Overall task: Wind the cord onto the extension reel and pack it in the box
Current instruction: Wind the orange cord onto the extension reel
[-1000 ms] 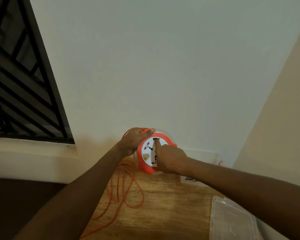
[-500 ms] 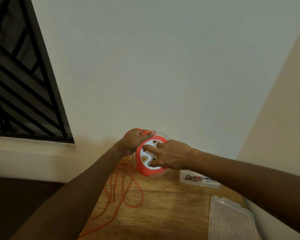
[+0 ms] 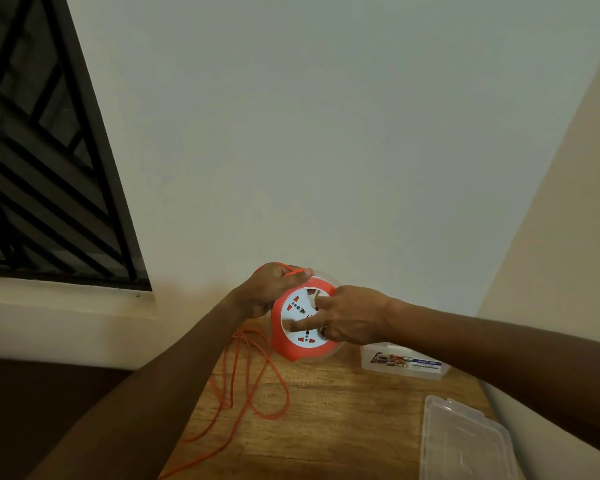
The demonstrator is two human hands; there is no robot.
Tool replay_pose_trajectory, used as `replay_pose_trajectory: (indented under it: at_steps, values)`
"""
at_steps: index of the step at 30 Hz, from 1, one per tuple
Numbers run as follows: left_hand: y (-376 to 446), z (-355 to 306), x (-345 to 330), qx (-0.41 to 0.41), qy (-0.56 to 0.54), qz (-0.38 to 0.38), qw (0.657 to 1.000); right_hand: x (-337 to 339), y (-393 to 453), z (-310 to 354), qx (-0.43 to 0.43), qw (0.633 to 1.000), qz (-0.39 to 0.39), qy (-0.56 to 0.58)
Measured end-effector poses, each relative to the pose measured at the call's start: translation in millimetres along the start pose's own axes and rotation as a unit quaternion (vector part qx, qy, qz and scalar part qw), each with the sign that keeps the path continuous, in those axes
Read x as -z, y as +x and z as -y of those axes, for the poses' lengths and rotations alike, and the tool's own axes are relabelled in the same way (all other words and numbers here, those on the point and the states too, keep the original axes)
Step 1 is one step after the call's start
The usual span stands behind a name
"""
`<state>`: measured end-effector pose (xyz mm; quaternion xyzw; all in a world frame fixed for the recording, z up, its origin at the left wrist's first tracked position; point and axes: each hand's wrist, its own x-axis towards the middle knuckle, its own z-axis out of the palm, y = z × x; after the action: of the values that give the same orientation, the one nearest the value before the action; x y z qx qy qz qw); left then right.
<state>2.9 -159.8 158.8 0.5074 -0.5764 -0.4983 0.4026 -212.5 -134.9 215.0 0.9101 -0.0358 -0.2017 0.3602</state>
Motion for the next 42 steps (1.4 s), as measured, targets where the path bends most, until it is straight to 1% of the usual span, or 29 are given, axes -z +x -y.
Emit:
replay_pose_trajectory:
  at_steps: [3, 8, 12, 14, 16, 17, 18, 19, 21, 23, 26, 29, 38, 40, 42]
  values:
    - [-1.6, -3.6, -0.2, -0.003, 0.001, -0.007, 1.000, -3.8, 4.3, 8.7, -0.045, 0.998, -0.005, 0.040]
    - [-6.6, -11.0, 1.7, -0.003, -0.045, -0.012, 0.999, 3.8, 10.2, 19.1, -0.121, 0.992, 0.021, 0.033]
    - [-4.3, -13.7, -2.6, -0.024, -0.045, -0.020, 0.999, 6.1, 17.0, 22.1, -0.198, 0.978, 0.036, 0.045]
    - [-4.1, -14.7, -4.9, -0.030, -0.052, -0.037, 0.998, 7.0, 22.2, 25.9, -0.261, 0.960, 0.035, 0.092]
    - [-3.2, -14.5, -8.9, -0.037, -0.049, -0.046, 0.997, 7.0, 27.2, 26.7, -0.314, 0.929, 0.030, 0.192]
    - [-3.0, -14.2, -10.8, -0.039, -0.048, -0.047, 0.997, 6.7, 28.9, 25.8, -0.322, 0.918, 0.029, 0.232]
    - [-2.5, -13.7, -12.0, -0.040, -0.049, -0.047, 0.997, 6.7, 29.6, 24.0, -0.323, 0.912, 0.027, 0.252]
    - [-2.5, -13.3, -11.7, -0.040, -0.053, -0.049, 0.997, 7.0, 28.4, 21.9, -0.321, 0.914, 0.017, 0.246]
    - [-3.0, -11.2, -8.0, -0.041, -0.070, -0.051, 0.995, 4.9, 22.2, 18.5, -0.295, 0.937, -0.012, 0.184]
    - [-5.2, -9.3, -3.7, -0.045, -0.081, -0.051, 0.994, 1.6, 11.4, 13.8, -0.247, 0.958, -0.041, 0.140]
    - [-7.8, -6.0, -0.1, -0.047, -0.068, -0.047, 0.995, 0.9, 0.6, 5.9, -0.162, 0.976, -0.082, 0.123]
    - [-9.6, -5.4, -1.6, -0.040, -0.072, -0.034, 0.996, -0.6, -0.7, 5.5, -0.106, 0.984, -0.080, 0.118]
    - [-6.7, -6.6, -6.0, -0.035, -0.045, -0.029, 0.998, 2.2, 11.7, 21.0, -0.149, 0.985, 0.002, 0.086]
    - [-7.5, -6.1, -5.6, -0.033, -0.043, -0.043, 0.998, 5.6, 16.8, 23.5, -0.169, 0.982, 0.013, 0.081]
    - [-8.2, -4.6, -4.2, -0.029, -0.054, -0.050, 0.997, 7.3, 20.1, 22.6, -0.206, 0.974, 0.011, 0.093]
